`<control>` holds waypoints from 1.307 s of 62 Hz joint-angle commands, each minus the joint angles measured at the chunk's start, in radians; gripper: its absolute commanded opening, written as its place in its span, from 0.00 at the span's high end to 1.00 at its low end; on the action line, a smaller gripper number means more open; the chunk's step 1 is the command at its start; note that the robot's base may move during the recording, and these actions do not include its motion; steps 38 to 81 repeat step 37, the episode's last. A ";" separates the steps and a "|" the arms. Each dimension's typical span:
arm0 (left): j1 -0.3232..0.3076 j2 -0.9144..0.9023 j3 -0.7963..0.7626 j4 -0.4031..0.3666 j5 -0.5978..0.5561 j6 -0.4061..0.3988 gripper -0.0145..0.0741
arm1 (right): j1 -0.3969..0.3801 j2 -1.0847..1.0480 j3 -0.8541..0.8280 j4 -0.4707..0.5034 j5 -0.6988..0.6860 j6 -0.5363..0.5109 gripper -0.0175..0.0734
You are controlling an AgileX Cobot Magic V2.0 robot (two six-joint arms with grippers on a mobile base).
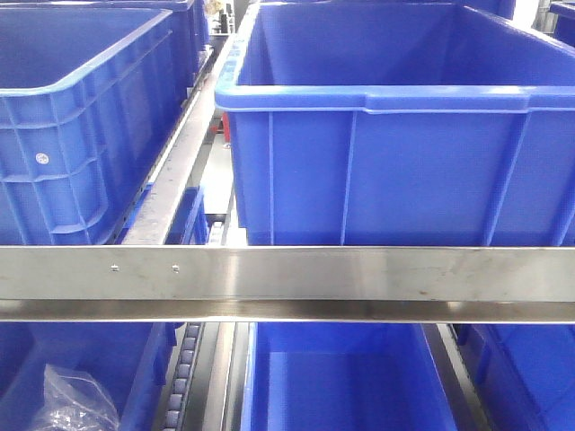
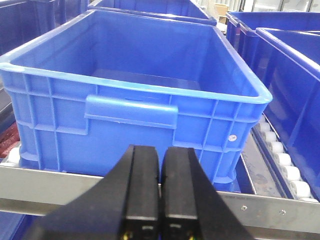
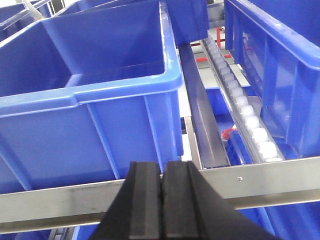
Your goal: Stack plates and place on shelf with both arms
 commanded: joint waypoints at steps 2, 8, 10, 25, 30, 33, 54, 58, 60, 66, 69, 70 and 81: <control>0.002 -0.021 0.004 0.001 -0.095 -0.010 0.73 | -0.007 -0.019 0.002 0.001 -0.090 -0.009 0.75; 0.002 -0.021 0.004 0.001 -0.095 -0.010 0.73 | -0.007 -0.019 0.002 0.001 -0.090 -0.009 0.75; 0.002 -0.021 0.004 0.001 -0.095 -0.010 0.73 | -0.007 -0.019 0.002 0.001 -0.090 -0.009 0.75; 0.002 -0.021 0.004 0.001 -0.095 -0.010 0.73 | -0.007 -0.019 0.002 0.001 -0.090 -0.009 0.75; 0.002 -0.021 0.004 0.001 -0.095 -0.010 0.73 | -0.007 -0.019 0.002 0.001 -0.090 -0.009 0.75; 0.002 -0.021 0.004 0.001 -0.095 -0.010 0.73 | -0.007 -0.019 0.002 0.001 -0.090 -0.009 0.75; 0.002 -0.021 0.004 0.001 -0.095 -0.010 0.73 | -0.007 -0.019 0.002 0.001 -0.090 -0.009 0.75; 0.002 -0.021 0.004 0.001 -0.095 -0.010 0.73 | -0.007 -0.019 0.002 0.001 -0.090 -0.009 0.75; 0.002 -0.021 0.004 0.001 -0.095 -0.010 0.73 | -0.007 -0.019 0.002 0.001 -0.090 -0.009 0.75; 0.002 -0.021 0.004 0.001 -0.095 -0.010 0.73 | -0.007 -0.019 0.002 0.001 -0.090 -0.009 0.75; 0.002 -0.021 0.004 0.001 -0.095 -0.010 0.73 | -0.007 -0.019 0.002 0.001 -0.090 -0.009 0.75; 0.002 -0.021 0.004 0.001 -0.095 -0.010 0.73 | -0.007 -0.019 0.002 0.001 -0.090 -0.009 0.75; 0.002 -0.021 0.004 0.001 -0.095 -0.010 0.73 | -0.007 -0.019 0.002 0.001 -0.090 -0.009 0.75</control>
